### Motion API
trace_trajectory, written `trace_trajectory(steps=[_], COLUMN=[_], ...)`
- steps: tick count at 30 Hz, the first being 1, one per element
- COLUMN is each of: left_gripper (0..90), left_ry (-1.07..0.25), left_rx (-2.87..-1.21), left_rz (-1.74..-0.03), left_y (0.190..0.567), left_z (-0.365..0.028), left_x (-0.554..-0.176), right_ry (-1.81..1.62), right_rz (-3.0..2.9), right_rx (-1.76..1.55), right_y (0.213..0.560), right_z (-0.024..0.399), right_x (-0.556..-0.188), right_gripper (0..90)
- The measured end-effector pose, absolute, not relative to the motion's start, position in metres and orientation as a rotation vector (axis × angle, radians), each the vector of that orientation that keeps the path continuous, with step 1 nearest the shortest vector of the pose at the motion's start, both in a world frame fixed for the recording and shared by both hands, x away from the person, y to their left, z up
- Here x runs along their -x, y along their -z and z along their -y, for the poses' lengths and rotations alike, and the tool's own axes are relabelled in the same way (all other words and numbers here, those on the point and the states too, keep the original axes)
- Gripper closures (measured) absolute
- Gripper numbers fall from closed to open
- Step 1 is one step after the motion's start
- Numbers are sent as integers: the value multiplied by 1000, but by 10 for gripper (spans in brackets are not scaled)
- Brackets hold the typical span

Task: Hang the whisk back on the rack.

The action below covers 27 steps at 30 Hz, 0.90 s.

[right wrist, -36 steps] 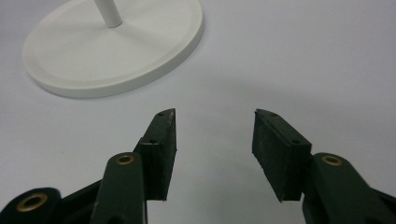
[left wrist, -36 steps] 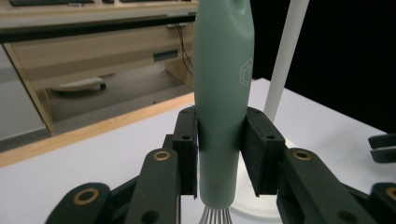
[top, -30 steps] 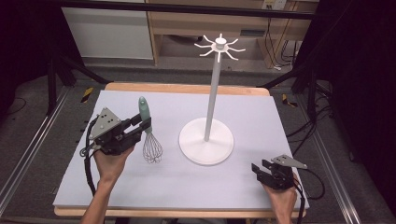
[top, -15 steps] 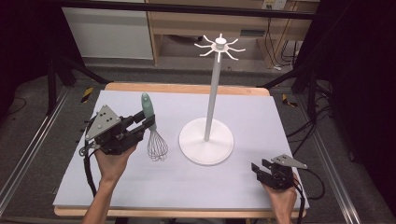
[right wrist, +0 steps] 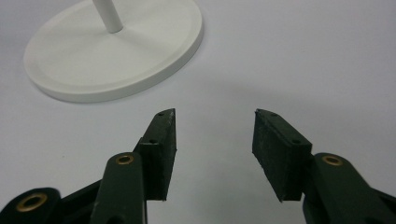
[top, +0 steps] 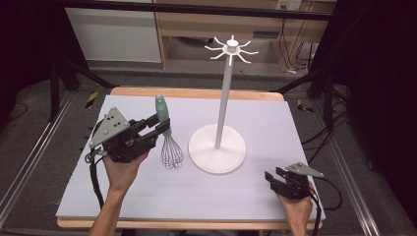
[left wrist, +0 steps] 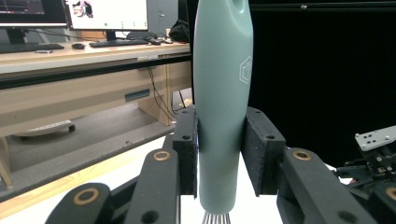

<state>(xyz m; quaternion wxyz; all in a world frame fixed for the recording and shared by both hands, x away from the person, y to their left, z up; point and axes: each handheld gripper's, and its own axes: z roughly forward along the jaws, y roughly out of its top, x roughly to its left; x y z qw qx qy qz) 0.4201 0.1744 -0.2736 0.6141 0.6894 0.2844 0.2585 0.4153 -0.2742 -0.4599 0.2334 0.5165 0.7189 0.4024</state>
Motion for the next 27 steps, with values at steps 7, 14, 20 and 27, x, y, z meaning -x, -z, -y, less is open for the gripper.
trace_trajectory(steps=[7, 14, 20, 27], left_gripper=[675, 675, 675, 675], left_ry=[-564, -539, -537, -522], left_rx=[-1595, -1608, -1629, -1638], left_rz=[-629, -608, -586, -555], left_y=[270, 266, 261, 254], left_z=[-163, -147, -134, -121], left_x=[-422, -427, -429, -432], right_ry=[-1103, -1109, -1115, -1114], right_rz=[-1970, -1969, -1970, -1966], right_rx=[-1420, -1417, -1417, -1418], right_y=[459, 458, 459, 459], right_z=[275, 275, 275, 277], right_x=[-414, -413, -414, -416], right_gripper=[496, 496, 495, 492])
